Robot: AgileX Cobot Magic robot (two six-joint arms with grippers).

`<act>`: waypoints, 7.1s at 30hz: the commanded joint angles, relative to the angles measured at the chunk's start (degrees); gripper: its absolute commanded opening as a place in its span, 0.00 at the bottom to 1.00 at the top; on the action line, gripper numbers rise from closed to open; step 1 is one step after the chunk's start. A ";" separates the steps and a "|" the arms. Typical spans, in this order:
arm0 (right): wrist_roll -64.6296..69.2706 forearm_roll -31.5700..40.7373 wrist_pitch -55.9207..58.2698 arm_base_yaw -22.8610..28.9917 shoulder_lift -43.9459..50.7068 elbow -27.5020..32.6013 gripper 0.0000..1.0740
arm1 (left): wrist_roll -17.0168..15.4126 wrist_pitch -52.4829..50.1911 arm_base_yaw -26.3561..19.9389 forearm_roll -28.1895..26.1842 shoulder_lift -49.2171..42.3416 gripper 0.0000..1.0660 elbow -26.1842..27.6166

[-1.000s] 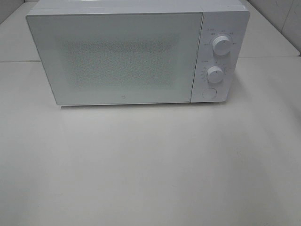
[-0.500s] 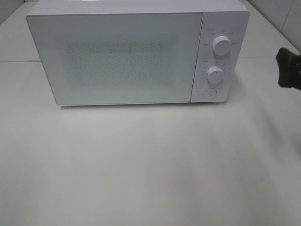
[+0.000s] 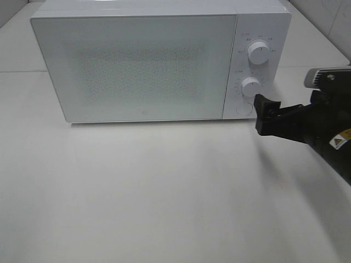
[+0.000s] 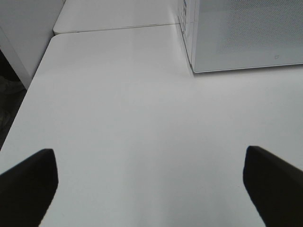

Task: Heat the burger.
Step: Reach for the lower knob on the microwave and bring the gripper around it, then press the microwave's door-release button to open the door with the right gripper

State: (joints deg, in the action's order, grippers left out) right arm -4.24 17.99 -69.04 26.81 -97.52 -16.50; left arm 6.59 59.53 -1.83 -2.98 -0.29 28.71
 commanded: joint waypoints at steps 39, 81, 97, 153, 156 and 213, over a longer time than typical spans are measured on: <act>4.24 0.97 -7.51 0.34 -18.79 -21.14 0.90 | -0.46 -0.40 -0.23 -0.57 -1.38 0.94 -0.29; -3.55 2.98 -5.61 0.29 -19.19 -21.49 0.71 | -0.46 -0.40 -0.23 -0.57 -1.38 0.94 -0.29; -3.50 3.21 -3.78 0.29 -19.19 -21.49 0.65 | -0.46 -0.40 -0.23 -0.57 -1.38 0.94 -0.29; 96.31 2.75 -3.27 0.29 -19.19 -21.49 0.21 | -0.46 -0.40 -0.23 -0.57 -1.38 0.94 -0.29; 98.61 2.75 -3.27 0.29 -19.19 -21.43 0.21 | -0.46 -0.40 -0.23 -0.57 -1.38 0.94 -0.29; 98.49 2.35 -6.02 0.34 -19.19 -21.08 0.69 | -0.46 -0.40 -0.23 -0.57 -1.38 0.94 -0.29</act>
State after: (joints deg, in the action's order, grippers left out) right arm 94.60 20.68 -69.33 27.04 -117.17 -37.24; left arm 6.59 59.53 -1.83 -2.98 -0.29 28.71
